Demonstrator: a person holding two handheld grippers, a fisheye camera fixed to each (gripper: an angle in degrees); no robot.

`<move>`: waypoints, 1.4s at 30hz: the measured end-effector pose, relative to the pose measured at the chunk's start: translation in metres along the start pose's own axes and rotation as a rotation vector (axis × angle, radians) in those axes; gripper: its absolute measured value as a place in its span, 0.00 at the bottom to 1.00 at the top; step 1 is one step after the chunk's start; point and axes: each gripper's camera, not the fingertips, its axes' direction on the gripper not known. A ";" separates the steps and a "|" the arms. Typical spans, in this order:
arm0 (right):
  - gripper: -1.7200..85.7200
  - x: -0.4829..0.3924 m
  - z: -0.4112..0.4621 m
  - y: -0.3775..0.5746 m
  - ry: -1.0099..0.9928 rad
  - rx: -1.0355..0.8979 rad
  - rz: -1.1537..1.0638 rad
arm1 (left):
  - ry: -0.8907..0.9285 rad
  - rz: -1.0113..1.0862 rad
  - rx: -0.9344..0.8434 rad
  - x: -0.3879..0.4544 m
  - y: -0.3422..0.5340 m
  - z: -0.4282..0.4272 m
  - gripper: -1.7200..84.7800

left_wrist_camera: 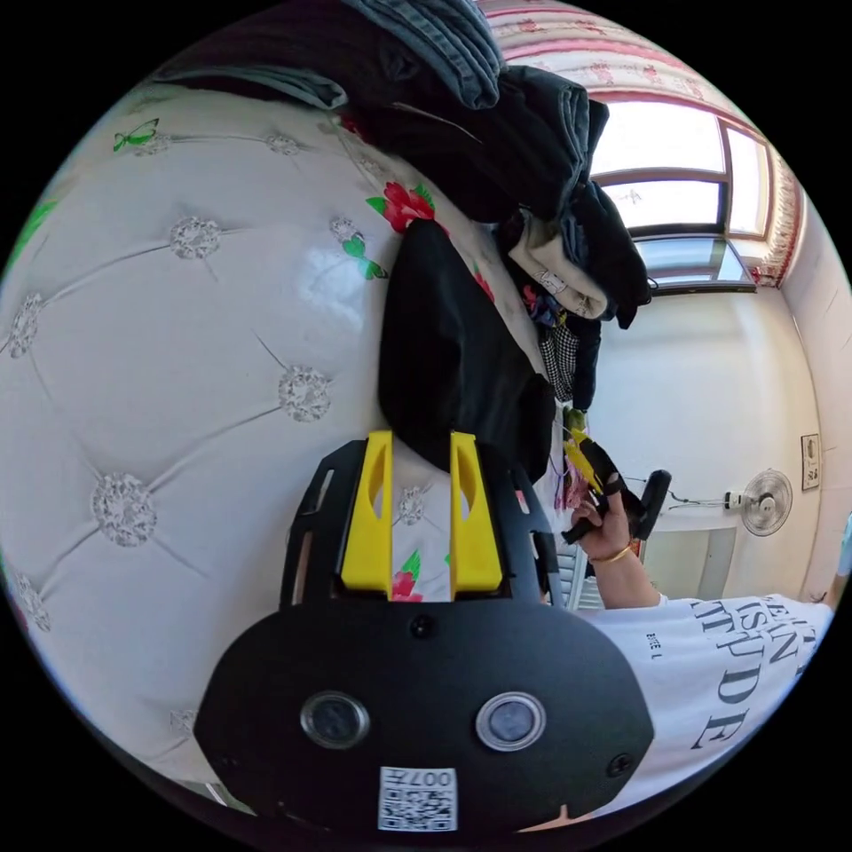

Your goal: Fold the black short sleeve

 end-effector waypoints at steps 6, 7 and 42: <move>0.10 -0.055 0.076 -0.019 0.269 -0.170 -0.214 | -0.030 -0.041 -0.015 -0.007 0.002 0.013 0.11; 0.07 -0.045 0.072 -0.015 0.344 -0.136 -0.175 | -0.036 -0.040 -0.019 -0.008 0.002 0.014 0.11; 0.09 -0.099 0.019 0.033 -0.397 -0.257 -0.176 | 0.260 -0.021 0.128 -0.098 0.052 0.048 0.17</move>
